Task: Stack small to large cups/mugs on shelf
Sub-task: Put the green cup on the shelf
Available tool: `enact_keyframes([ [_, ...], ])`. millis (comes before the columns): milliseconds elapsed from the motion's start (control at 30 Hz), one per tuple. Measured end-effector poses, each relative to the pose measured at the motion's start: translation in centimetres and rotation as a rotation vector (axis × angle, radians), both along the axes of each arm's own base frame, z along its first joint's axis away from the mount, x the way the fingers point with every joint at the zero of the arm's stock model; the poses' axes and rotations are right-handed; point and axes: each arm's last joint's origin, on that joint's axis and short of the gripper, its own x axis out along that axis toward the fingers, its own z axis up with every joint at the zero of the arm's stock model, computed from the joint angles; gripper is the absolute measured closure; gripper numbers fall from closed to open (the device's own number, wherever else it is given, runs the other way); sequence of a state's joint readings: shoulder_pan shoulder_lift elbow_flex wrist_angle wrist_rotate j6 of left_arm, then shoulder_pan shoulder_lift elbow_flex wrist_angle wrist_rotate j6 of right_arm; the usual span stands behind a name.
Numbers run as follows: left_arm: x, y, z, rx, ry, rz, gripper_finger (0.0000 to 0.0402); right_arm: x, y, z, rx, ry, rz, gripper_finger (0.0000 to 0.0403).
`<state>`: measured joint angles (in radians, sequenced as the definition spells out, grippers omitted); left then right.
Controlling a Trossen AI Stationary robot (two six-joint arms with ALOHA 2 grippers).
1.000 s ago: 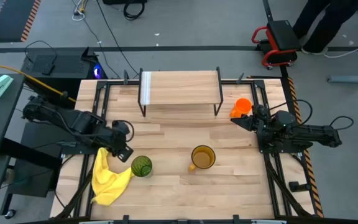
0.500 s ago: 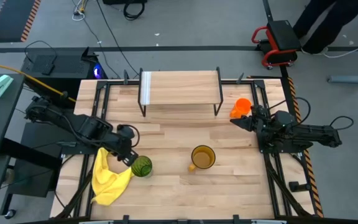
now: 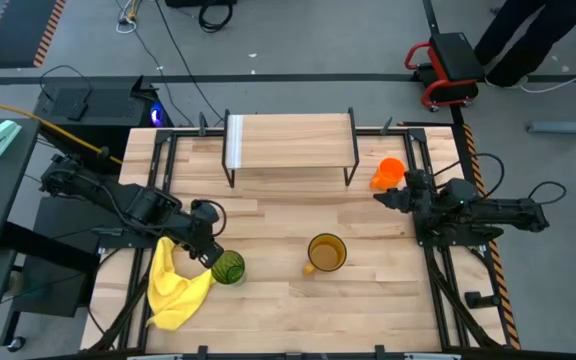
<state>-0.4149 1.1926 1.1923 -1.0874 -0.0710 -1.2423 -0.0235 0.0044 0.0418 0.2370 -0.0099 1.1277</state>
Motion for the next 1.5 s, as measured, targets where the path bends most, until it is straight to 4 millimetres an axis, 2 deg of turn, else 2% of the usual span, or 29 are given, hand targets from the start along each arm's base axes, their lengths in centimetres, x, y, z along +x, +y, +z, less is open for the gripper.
enact_keyframes([
  [200, 0.1, 0.0, -0.1, 0.002, 0.006, 0.011, 0.0337, -0.5, 0.6, 1.7, 0.087, -0.175, 0.009, 0.0298],
  [400, 0.1, 0.0, -0.1, 0.001, 0.006, 0.014, 0.0327, -1.0, 1.6, 7.1, -0.054, -0.307, 0.022, 0.0298],
  [567, 0.1, 0.0, -0.1, 0.001, 0.006, 0.014, 0.0322, 1.1, 3.2, 11.2, -0.226, -0.239, 0.079, 0.0298],
  [800, 0.1, 0.0, -0.1, 0.029, -0.002, -0.040, 0.0327, 5.5, 5.1, 13.7, -0.217, 0.071, 0.189, 0.0298],
  [967, 0.3, 0.0, 0.0, 0.035, -0.021, -0.066, 0.0332, 7.4, 6.4, 14.7, -0.259, 0.267, 0.252, 0.0298],
  [1133, 0.5, -0.2, 0.1, 0.022, -0.053, -0.065, 0.0330, 8.7, 7.8, 15.7, -0.280, 0.353, 0.309, 0.0298],
  [1333, 0.5, -0.2, 0.1, -0.005, -0.044, -0.014, 0.0319, 9.5, 8.1, 14.8, -0.282, 0.586, 0.278, 0.0298],
  [1500, 0.7, -0.3, -0.1, -0.007, -0.022, 0.002, 0.0309, 11.0, 8.7, 13.4, -0.306, 0.666, 0.246, 0.0298],
])
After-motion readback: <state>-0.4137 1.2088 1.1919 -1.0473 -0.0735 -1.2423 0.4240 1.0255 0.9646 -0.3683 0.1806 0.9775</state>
